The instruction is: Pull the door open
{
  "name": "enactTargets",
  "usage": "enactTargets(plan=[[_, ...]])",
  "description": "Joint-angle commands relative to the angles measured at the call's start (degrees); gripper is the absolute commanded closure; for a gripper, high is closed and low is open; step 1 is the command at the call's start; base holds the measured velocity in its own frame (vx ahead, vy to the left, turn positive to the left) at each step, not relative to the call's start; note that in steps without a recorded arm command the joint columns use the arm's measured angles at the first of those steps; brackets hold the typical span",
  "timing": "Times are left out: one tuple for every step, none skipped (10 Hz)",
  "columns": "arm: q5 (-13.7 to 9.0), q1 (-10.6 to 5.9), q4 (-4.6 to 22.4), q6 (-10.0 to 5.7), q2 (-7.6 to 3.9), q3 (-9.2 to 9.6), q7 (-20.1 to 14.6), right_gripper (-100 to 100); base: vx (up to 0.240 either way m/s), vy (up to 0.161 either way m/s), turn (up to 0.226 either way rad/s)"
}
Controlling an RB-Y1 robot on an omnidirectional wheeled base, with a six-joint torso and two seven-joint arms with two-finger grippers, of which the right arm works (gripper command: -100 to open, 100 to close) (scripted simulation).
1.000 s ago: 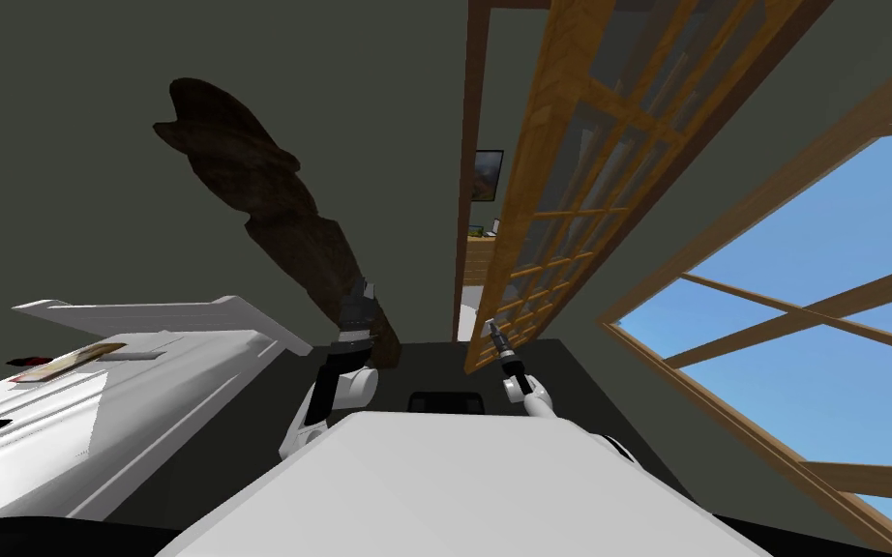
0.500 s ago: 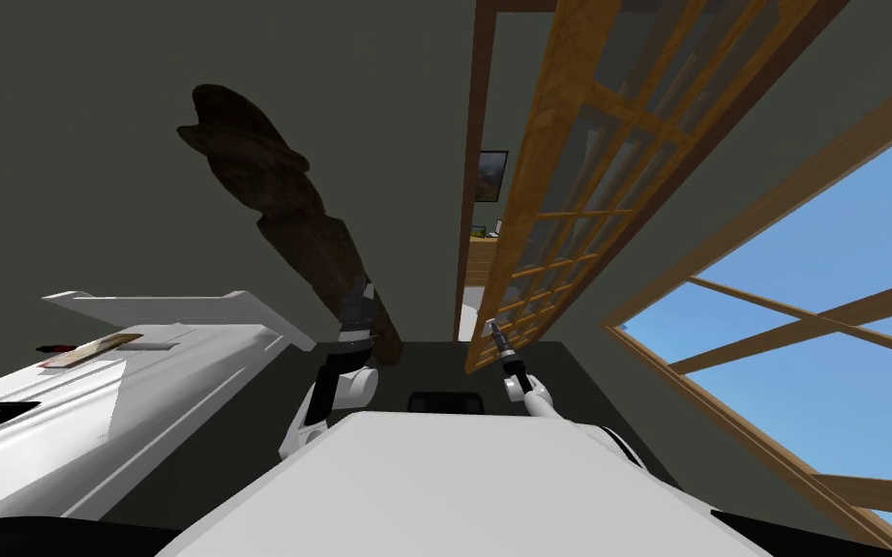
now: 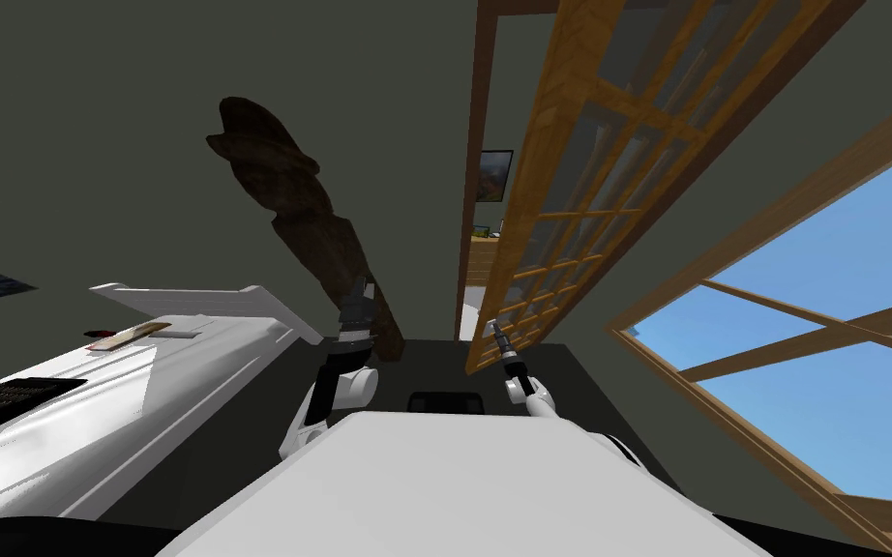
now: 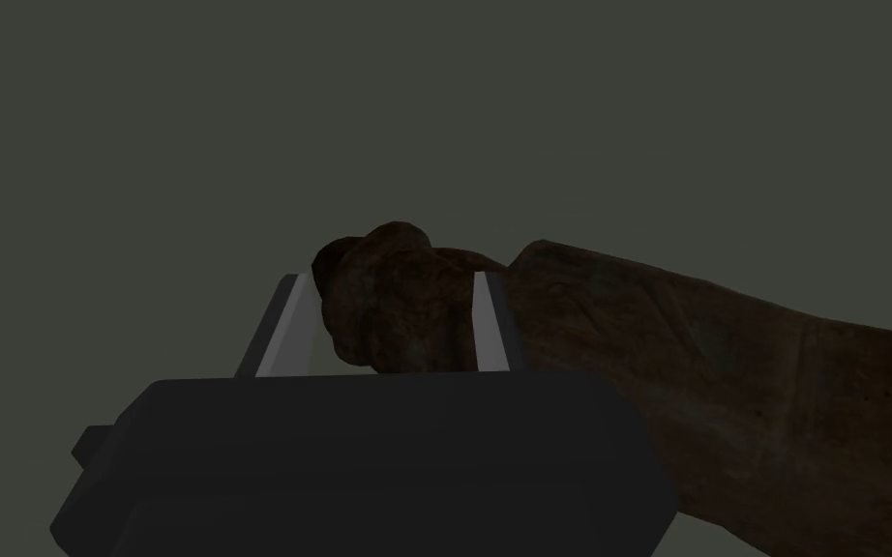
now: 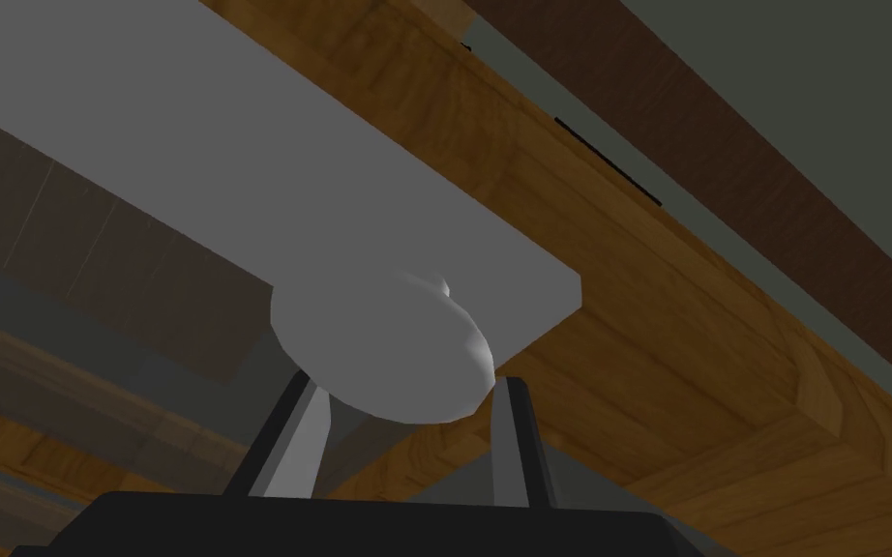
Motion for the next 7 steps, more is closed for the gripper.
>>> enactTargets(plan=[[-0.04,-0.73,1.78,-0.34,1.31,0.78,-1.08,100,-0.039,-0.042,0.062],[-0.04,-0.73,1.4,-0.34,1.31,0.78,-1.08,100,-0.022,-0.017,0.016],[-0.04,-0.73,1.78,-0.34,1.31,0.78,-1.08,100,0.0,0.0,0.0],[-0.81,-0.7,1.87,-0.31,1.16,0.92,-3.45,100,-0.021,-0.018,0.108],[-0.81,-0.7,3.09,-0.31,1.16,0.92,-3.45,100,-0.024,-0.032,0.084],[-0.81,-0.7,3.68,-0.31,1.16,0.92,-3.45,100,-0.016,-0.018,0.0],[-0.81,-0.7,3.48,-0.31,1.16,0.92,-3.45,100,-0.008,-0.005,-0.016]])
